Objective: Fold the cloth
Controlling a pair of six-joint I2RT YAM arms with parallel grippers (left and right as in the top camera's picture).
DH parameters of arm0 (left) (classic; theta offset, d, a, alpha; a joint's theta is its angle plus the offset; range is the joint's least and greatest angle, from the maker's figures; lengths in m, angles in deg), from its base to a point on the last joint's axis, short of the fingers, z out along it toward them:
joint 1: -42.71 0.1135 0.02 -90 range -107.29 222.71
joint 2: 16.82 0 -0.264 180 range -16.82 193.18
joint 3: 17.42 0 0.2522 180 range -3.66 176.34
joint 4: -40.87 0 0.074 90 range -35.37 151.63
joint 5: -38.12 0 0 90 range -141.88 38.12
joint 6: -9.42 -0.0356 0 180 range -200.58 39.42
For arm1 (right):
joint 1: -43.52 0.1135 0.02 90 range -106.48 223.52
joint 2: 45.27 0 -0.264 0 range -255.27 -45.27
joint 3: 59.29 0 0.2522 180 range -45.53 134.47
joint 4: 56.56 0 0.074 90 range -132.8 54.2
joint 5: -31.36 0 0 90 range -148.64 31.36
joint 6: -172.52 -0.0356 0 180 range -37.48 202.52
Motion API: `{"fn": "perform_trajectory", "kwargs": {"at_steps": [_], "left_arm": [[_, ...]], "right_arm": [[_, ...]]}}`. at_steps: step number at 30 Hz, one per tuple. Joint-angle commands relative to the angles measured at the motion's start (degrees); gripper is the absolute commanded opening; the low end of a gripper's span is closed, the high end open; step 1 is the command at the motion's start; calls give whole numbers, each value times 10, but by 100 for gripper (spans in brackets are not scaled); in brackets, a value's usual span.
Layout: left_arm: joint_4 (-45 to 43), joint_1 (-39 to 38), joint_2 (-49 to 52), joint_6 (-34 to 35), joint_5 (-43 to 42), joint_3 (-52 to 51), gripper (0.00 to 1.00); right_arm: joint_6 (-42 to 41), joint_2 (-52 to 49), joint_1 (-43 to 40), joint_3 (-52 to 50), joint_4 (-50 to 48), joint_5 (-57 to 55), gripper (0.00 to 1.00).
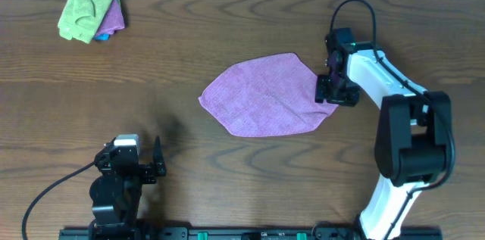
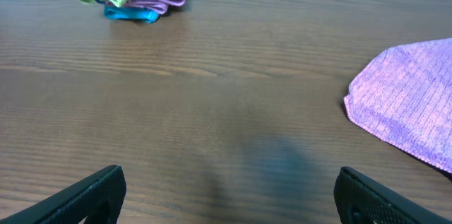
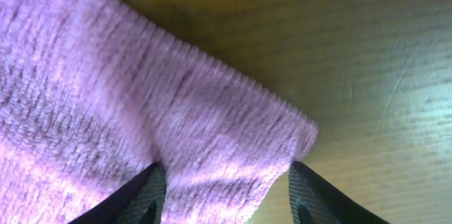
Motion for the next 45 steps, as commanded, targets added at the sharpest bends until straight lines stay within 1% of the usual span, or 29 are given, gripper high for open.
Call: {"fn": "perform_trajectory", "kwargs": {"at_steps": [1, 7, 11, 15, 27, 33, 35, 36, 38, 39, 41, 45], "left_arm": [[2, -2, -4, 6, 4, -10, 95], [2, -2, -4, 6, 4, -10, 96], [2, -2, -4, 6, 4, -10, 96], [2, -2, -4, 6, 4, -10, 96], [2, -2, -4, 6, 4, -10, 96], [2, -2, -4, 6, 4, -10, 95], [2, -2, -4, 6, 4, -10, 96], [2, -2, -4, 6, 4, -10, 95], [2, -2, -4, 6, 4, -10, 95], [2, -2, -4, 6, 4, -10, 95], [2, -2, -4, 6, 4, -10, 95], [2, -2, -4, 6, 4, -10, 96]], "right_arm": [[20, 49, -19, -1, 1, 4, 58], [60, 51, -72, -9, 5, 89, 54], [72, 50, -72, -15, 1, 90, 49], [79, 42, -73, -31, -20, 119, 45], [84, 40, -73, -73, -73, 108, 44], [84, 24, -73, -74, -91, 109, 45], [83, 16, -73, -74, -93, 109, 44], [83, 14, -73, -74, -92, 109, 43], [83, 11, -73, -74, -94, 109, 32], [83, 11, -73, -74, -96, 109, 24], [83, 11, -73, -72, -97, 112, 1], [83, 13, -72, -45, -83, 140, 1]]}}
